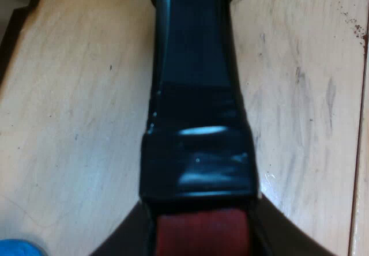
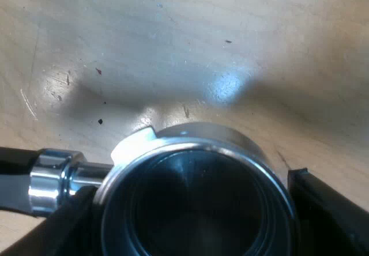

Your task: Put the handle in the coffee machine

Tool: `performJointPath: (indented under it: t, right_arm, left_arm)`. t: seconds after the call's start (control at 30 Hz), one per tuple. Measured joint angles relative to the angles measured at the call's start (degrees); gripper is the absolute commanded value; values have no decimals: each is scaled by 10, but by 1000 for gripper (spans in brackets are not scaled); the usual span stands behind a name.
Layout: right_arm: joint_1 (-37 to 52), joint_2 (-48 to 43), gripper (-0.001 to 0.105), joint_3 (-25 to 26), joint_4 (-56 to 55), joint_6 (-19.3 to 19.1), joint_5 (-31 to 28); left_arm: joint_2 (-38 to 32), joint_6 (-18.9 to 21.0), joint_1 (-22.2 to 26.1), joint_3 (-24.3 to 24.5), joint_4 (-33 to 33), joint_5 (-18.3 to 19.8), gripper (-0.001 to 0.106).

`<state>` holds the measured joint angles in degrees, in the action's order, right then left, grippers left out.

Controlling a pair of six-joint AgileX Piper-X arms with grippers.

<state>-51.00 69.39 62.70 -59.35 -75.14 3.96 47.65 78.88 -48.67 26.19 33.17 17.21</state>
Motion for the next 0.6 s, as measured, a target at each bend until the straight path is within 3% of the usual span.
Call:
performJointPath:
  t: [0.03,0.2,0.27,0.37,0.6]
  right_arm:
    - [0,0,17,0,0,0,2]
    - [0,0,72,0,0,0,6]
    - [0,0,84,0,0,2,6]
    - [0,0,89,0,2,2,9]
    - [0,-1,89,0,4,2,9]
  left_arm:
    - [0,0,0,0,0,0,0]
    - [0,0,0,0,0,0,0]
    - [0,0,0,0,0,0,0]
    - [2,0,0,0,4,0,0]
    - [5,-3,0,-1,14,0,0]
